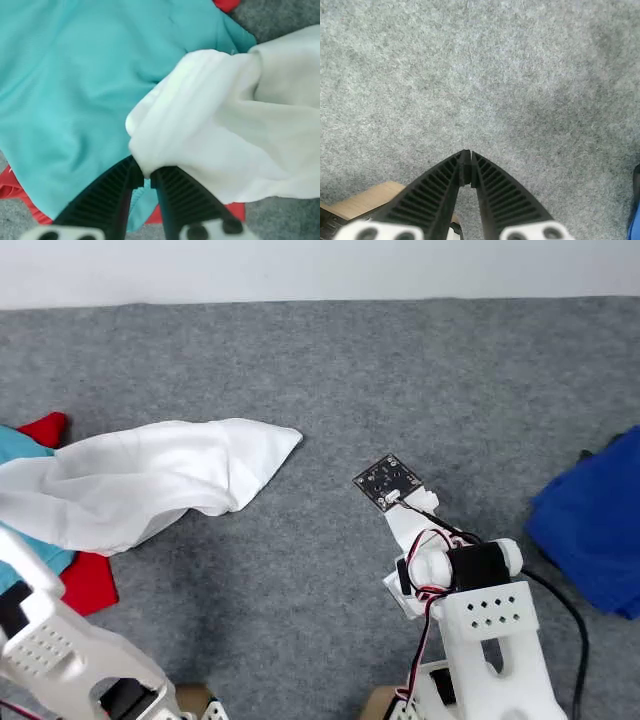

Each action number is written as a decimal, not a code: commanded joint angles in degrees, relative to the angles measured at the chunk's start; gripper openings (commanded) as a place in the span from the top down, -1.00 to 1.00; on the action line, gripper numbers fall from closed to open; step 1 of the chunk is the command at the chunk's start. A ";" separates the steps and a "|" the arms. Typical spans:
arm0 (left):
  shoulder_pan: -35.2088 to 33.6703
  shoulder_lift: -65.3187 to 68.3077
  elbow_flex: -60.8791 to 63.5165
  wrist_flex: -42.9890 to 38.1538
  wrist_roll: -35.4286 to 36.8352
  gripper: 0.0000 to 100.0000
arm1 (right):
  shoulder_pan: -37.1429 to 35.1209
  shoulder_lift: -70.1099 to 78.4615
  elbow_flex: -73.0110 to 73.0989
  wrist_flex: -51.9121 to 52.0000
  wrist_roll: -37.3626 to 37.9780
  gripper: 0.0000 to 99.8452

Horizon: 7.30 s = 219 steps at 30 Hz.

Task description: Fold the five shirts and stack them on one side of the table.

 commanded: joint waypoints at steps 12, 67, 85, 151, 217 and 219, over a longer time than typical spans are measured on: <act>-8.70 -0.97 -14.02 2.64 -4.13 0.70 | -10.07 4.70 -7.47 -15.08 0.53 0.65; -16.35 -11.08 -4.44 2.64 -1.23 0.70 | -29.32 100.79 -105.32 0.04 13.98 0.98; -1.32 -61.54 33.71 2.64 -1.58 0.70 | -21.67 82.42 -135.03 15.52 13.80 0.98; -13.27 -114.20 62.64 2.55 -22.33 0.70 | 19.91 58.24 -53.89 6.11 -12.40 0.52; -18.64 -114.55 68.79 0.70 -26.99 0.70 | -52.18 61.14 -67.43 -23.87 14.77 0.93; -18.64 -114.55 68.79 1.41 -26.99 0.70 | -50.42 61.05 -67.52 -22.99 11.43 0.81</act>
